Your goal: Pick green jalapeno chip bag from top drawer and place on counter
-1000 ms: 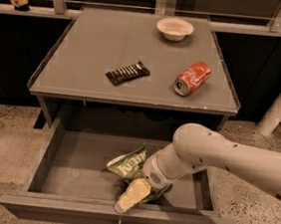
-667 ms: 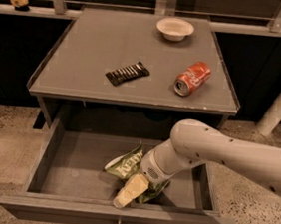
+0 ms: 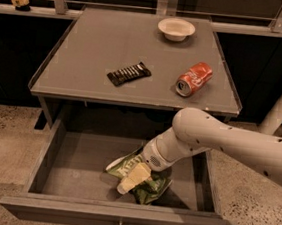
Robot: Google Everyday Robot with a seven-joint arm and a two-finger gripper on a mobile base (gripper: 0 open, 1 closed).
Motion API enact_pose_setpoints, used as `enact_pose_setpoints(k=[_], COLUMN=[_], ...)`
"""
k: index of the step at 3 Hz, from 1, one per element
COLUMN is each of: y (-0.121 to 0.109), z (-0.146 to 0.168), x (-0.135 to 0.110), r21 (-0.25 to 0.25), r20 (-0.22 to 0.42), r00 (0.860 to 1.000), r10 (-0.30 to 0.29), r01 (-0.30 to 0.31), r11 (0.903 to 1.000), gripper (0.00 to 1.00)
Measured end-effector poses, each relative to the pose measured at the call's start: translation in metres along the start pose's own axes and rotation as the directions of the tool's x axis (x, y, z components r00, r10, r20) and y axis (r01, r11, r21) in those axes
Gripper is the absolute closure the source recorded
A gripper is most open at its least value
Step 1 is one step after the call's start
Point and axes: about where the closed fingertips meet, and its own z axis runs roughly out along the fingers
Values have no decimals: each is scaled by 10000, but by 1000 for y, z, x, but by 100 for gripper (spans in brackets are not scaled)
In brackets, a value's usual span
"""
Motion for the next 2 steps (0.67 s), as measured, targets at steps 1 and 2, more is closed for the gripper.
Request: enact_pose_setpoints(k=[1, 2], y=[0, 0], z=[0, 0], x=[0, 0], r21=[0, -1], r20=[0, 0], r00=[10000, 10000], r10=[0, -1], r01=[0, 1], r11=[10000, 10000], gripper=[19, 42])
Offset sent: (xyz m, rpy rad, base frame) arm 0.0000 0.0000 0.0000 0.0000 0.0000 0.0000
